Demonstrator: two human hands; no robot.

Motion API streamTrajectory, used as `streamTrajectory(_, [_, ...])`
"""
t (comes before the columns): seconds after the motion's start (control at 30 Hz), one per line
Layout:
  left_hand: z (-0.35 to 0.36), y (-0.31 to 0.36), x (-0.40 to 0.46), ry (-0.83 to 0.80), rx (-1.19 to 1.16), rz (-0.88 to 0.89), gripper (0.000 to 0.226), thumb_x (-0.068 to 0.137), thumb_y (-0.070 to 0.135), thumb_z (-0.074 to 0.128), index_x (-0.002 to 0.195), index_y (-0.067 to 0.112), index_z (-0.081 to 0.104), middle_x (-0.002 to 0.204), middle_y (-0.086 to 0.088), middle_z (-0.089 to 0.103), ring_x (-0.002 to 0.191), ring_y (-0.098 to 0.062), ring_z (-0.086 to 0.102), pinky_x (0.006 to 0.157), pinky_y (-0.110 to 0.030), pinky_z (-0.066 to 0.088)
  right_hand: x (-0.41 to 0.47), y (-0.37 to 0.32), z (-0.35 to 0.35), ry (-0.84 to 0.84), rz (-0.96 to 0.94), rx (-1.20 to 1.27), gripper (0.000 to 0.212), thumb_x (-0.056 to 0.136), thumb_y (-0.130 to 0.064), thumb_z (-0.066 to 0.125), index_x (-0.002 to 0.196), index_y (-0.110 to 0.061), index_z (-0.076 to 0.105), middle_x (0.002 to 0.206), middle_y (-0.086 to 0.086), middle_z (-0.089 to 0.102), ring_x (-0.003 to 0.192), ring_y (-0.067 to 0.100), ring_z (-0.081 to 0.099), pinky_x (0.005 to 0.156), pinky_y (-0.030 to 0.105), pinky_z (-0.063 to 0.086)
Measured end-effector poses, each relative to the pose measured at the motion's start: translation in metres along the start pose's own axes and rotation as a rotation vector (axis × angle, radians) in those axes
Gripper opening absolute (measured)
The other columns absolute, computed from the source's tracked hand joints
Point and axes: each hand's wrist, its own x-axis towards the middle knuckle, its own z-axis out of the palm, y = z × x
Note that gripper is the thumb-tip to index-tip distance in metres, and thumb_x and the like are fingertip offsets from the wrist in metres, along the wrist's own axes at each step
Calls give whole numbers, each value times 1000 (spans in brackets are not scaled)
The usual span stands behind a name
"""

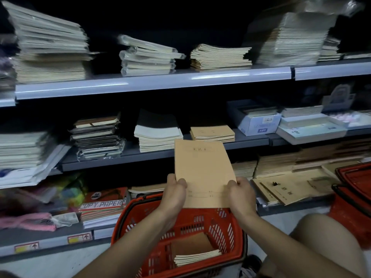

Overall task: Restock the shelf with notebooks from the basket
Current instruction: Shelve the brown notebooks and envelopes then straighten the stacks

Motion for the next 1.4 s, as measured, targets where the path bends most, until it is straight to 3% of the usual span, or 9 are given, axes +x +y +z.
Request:
streamTrajectory(0.13, [10,21,18,12,73,75,23,101,7,40,122,13,50,110,-2,63,93,-10,57,68,-28,43,26,-14,-5,58,-52,-48,11,98,-22,52,100,-18,62,88,1,66,79,21,62,66,37,49])
streamTrajectory(0.27, [20,42,43,-13,104,87,27,101,8,43,125,18,52,110,5,63,94,-6,56,70,-25,43,57,-32,-11,97,-95,-96,12,97,-21,53,100,-17,63,88,1,65,78,22,59,61,34,38])
streamTrajectory(0.47, [38,68,90,-73,158,177,35,98,6,46,127,24,53,113,9,67,108,-15,63,95,-38,53,112,-55,-16,93,-19,-50,21,86,-13,51,67,-19,46,65,-3,49,62,24,44,53,32,30])
streamTrajectory(0.57, [46,77,117,-75,162,177,32,97,8,50,125,22,56,111,5,69,108,-18,64,93,-39,55,138,-63,-14,89,-37,-39,23,87,-11,51,65,-16,46,64,-2,50,61,23,45,54,31,30])
streamTrajectory(0.93, [65,109,238,-32,254,142,18,91,10,69,109,14,72,105,0,75,102,-20,71,94,-39,59,258,-88,21,-26,-194,-59,27,94,-4,51,106,-24,64,89,-8,65,78,3,57,63,23,50])
streamTrajectory(1.07, [70,114,270,68,393,170,20,83,24,76,95,15,62,100,-3,71,94,-21,68,84,-35,60,296,-89,37,-32,-260,-143,24,95,-6,53,112,-16,67,94,1,69,86,21,66,77,36,57])
streamTrajectory(1.13, [73,114,277,118,522,203,20,90,26,72,99,13,60,99,-2,66,94,-21,64,77,-31,52,310,-86,44,-10,-297,-222,29,95,-9,55,123,-8,63,101,7,68,92,25,64,75,31,51])
streamTrajectory(1.23, [74,105,283,100,709,294,27,95,28,66,119,17,70,109,-2,71,103,-24,65,87,-29,52,320,-72,53,28,-375,-364,30,95,-14,57,123,-5,62,117,15,62,105,31,59,82,26,40])
streamTrajectory(1.4, [76,92,279,142,984,452,36,96,47,59,124,29,73,117,-8,73,116,-32,62,97,-40,54,323,-42,54,50,-556,-475,30,98,-33,58,117,-19,77,108,14,68,104,29,61,89,32,46])
